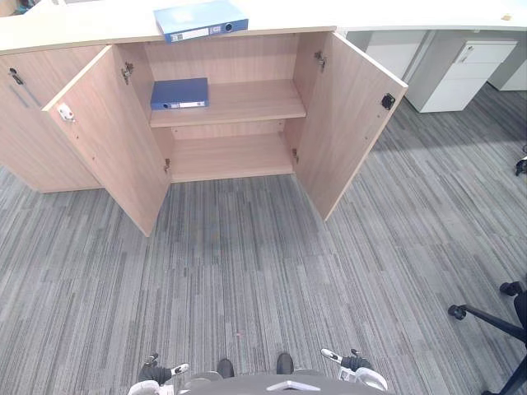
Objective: Walk over to the cabinet, pick up the folder, carry it to the office cabinet, place the folder inside the office cabinet, then close the office cabinet door
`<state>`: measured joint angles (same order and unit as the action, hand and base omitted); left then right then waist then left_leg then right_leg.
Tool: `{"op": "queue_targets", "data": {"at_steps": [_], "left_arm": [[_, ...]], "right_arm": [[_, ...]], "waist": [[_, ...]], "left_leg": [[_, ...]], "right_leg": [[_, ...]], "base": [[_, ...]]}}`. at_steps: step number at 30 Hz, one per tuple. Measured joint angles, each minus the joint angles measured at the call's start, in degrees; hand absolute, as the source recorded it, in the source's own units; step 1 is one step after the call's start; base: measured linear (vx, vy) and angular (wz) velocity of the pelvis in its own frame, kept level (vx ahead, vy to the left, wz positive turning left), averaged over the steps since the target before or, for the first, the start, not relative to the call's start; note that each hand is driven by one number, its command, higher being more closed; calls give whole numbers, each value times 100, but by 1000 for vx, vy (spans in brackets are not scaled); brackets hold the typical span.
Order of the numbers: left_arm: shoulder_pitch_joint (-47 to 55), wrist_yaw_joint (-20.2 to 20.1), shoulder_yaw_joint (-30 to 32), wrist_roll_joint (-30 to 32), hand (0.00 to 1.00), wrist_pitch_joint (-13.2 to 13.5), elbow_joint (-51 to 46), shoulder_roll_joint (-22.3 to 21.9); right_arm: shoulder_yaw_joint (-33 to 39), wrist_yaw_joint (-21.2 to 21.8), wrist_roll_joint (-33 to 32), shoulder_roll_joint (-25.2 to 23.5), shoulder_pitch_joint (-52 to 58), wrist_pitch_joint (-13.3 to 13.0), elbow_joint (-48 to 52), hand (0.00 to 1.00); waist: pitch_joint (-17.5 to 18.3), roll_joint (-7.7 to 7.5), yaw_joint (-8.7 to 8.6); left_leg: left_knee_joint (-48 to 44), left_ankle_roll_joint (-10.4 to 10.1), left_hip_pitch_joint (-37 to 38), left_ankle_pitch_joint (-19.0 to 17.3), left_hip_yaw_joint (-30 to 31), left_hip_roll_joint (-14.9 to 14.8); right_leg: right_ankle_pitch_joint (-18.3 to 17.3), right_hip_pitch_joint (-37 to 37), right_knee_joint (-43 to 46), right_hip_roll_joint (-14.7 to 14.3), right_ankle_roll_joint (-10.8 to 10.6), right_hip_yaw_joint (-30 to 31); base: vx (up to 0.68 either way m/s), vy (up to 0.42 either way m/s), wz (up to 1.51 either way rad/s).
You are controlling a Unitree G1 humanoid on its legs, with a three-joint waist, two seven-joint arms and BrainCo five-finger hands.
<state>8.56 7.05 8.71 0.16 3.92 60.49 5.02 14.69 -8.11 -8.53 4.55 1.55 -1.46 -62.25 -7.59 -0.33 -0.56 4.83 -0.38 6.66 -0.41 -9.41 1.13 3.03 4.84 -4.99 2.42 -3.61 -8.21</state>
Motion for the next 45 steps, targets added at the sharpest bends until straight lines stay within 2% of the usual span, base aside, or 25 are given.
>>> {"op": "queue_targets", "data": {"at_steps": [5,8,10,12,14,16,17,18,19,21,23,24,26,28,29,30,31,33,36,38,40,42,43,44,45], "left_arm": [[-108,-18,3,-4,0,-4,-20,65],[-219,-21,7,-7,0,-6,-37,118],[-234,-20,1,-9,0,-6,-52,116],[-270,-19,-21,-13,0,-6,-101,96],[-363,-20,-99,-24,0,-7,-100,110],[-451,-18,-176,-47,0,-7,-99,94],[-463,-13,-205,-113,0,-7,-116,71],[-455,-6,-210,-124,0,-9,-117,74],[-474,3,-208,-124,0,-9,-117,74],[-562,7,-204,-126,0,-9,-116,42],[-636,8,-208,-125,0,-8,-112,-46],[-639,6,-212,-123,0,-6,-111,-57],[-591,-1,-200,-117,0,-7,-66,-68],[-637,-5,-52,-116,0,20,-79,-280],[-653,1,81,-122,0,50,-123,-395],[-683,-8,312,-127,0,51,-149,-473],[-674,-8,423,-137,0,52,-177,-507],[-647,-10,770,-236,0,61,-383,-609],[-649,-21,799,-248,0,80,-574,-622],[-681,-27,798,-320,0,117,-595,-629],[-733,-29,737,-339,0,139,-595,-607],[-728,-28,624,-339,0,151,-581,-562],[-719,-24,610,-349,0,154,-571,-561],[-714,-27,585,-346,0,154,-568,-568],[-718,-35,557,-344,0,152,-562,-458]], "right_arm": [[-8,1,0,-216,-164,7,0,0],[-1,-2,15,-219,-269,9,21,0],[3,-3,20,-210,-272,13,40,0],[11,-1,82,-179,-288,13,73,0],[13,0,116,-187,-301,12,107,0],[9,0,116,-183,-375,8,203,0],[8,0,110,-153,-398,-15,311,0],[-10,0,113,-159,-408,-92,336,0],[-46,5,113,-168,-415,-109,336,0],[-94,4,106,-166,-454,-130,336,0],[-96,1,104,-155,-545,-149,396,0],[-99,-3,109,-164,-529,-160,451,0],[-89,3,98,-191,-385,-210,488,0],[17,0,115,-153,-449,-208,501,0],[86,0,106,-173,-438,-204,507,0],[115,-3,108,-187,-423,-202,547,0],[108,-4,104,-192,-413,-186,563,0],[98,-9,96,-241,-228,-179,735,0],[103,-27,-29,-293,-191,-180,763,0],[138,-66,-99,-325,-186,-176,761,0],[218,-74,-129,-376,-183,-180,760,0],[265,-79,-132,-406,-144,-180,719,0],[252,-81,-131,-414,-109,-175,694,0],[245,-80,-131,-436,-98,-174,676,0],[237,-77,-130,-523,-83,-173,661,0]], "waist": [[-58,-115,95],[-119,-186,100],[-157,-152,104],[-204,-75,94],[-225,-88,79],[-341,-36,83],[-457,15,38],[-497,74,-7],[-502,40,-11],[-502,17,-37],[-580,141,-145],[-586,150,-174],[-569,-3,-199],[-601,159,-194],[-634,194,-168],[-676,258,-181],[-686,287,-164],[-723,275,-5],[-677,211,114],[-670,187,186],[-674,131,256],[-614,71,259],[-586,52,309],[-535,-5,330],[-418,-172,315]], "left_leg": [[-56,48,-266,-76,-151,-6],[-654,98,-670,-454,-237,-11],[-982,168,-788,-688,-295,-27],[-1274,209,-832,-957,-342,-7],[-1260,201,-766,-974,-370,117],[-1214,213,-534,-982,-374,164],[-1122,329,-216,-1055,-296,162],[-1009,398,38,-1181,-216,140],[-922,394,156,-1199,-173,139],[-749,336,335,-1234,-95,40],[-702,175,466,-1330,13,-273],[-692,77,539,-1382,33,-366],[-694,-284,849,-1605,174,-375],[-1158,-474,812,-1600,165,-639],[-1985,-587,462,-1515,139,-713],[-3273,-570,-46,-1378,133,-923],[-3934,-582,-283,-1353,86,-1053],[-5535,-470,-764,-1431,-415,-1612],[-5756,-407,-1621,-1564,-794,-1855],[-5004,-394,-1978,-1600,-972,-1762],[-3753,-452,-2138,-1497,-934,-1427],[-2164,-420,-2185,-865,-801,-961],[-1937,-261,-2143,-181,-636,-804],[-1949,-112,-2136,53,-619,-733],[-2077,57,-2166,-134,-681,-559]], "right_leg": [[-60,-278,2,-12,-5,132],[-70,-475,41,56,-44,155],[-140,-537,185,91,-89,186],[-708,-940,1171,204,-187,265],[-1056,-1260,1989,397,-258,195],[-1143,-1634,3186,547,-239,91],[-1165,-1957,4159,622,-132,-33],[-1497,-2106,4584,653,-85,-134],[-1653,-2174,4626,654,-85,-211],[-1825,-2461,4333,560,-11,-448],[-1586,-2682,3402,219,117,-719],[-1247,-2676,2851,76,165,-705],[-58,-2550,2113,34,458,-522],[-343,-2437,2347,-75,529,-706],[-479,-2266,2296,-88,585,-766],[-589,-1943,2132,-118,630,-825],[-644,-1728,2038,-176,646,-826],[-931,-894,1782,-314,714,-783],[-1234,-386,1569,-316,709,-606],[-1200,-110,1389,-243,582,-492],[-1213,174,1140,-95,448,-405],[-1292,432,894,119,203,-326],[-1369,561,794,194,52,-203],[-1417,579,778,264,-25,-137],[-1461,581,815,456,-96,-26]], "base": [[-23,-12,-13],[82,23,-18],[144,60,-16],[182,104,-14],[196,118,8],[190,123,11],[198,91,20],[209,70,25],[246,21,31],[264,-46,25],[310,-107,29],[478,-163,35],[511,-213,38],[363,-193,31],[466,-269,40],[559,-323,29],[559,-281,14],[471,-205,-10],[341,-92,-25],[349,33,-32],[386,107,-28],[444,226,-27],[431,263,-42],[451,286,-45],[449,253,-31]]}}
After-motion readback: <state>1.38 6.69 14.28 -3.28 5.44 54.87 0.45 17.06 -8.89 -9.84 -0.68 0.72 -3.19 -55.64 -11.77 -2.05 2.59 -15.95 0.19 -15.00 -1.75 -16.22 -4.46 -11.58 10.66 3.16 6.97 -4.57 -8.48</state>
